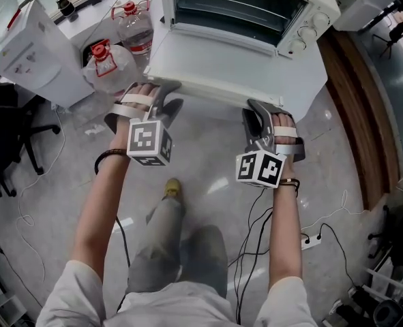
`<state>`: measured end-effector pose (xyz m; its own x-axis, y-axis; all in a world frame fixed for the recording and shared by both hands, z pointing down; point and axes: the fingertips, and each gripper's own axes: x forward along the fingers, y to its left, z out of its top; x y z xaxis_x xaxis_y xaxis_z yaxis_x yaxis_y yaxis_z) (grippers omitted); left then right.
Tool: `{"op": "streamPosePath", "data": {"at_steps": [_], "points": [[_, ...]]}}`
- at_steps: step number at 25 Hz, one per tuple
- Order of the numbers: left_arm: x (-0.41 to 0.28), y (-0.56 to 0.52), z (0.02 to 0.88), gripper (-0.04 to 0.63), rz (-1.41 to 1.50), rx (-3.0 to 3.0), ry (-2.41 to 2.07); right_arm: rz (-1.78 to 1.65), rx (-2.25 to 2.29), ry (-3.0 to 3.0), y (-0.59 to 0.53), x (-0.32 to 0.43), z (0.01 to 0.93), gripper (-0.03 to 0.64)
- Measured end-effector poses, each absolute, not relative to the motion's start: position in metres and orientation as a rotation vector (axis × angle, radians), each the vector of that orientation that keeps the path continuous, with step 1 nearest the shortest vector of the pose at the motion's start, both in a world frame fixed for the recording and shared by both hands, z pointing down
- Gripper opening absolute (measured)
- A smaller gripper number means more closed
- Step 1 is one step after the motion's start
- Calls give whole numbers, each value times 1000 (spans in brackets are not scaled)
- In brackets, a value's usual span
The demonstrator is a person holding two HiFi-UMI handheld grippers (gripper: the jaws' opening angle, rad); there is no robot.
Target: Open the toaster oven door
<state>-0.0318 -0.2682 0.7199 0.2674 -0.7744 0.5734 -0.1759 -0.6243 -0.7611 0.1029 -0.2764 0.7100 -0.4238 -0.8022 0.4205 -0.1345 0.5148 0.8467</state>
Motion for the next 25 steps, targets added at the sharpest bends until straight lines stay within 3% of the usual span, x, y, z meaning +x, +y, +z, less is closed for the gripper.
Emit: {"op": "streamPosePath", "data": {"at_steps": [25], "points": [[-30, -264, 784, 278, -1350, -1914, 874, -954, 888, -1911, -275, 103, 762, 83]]}}
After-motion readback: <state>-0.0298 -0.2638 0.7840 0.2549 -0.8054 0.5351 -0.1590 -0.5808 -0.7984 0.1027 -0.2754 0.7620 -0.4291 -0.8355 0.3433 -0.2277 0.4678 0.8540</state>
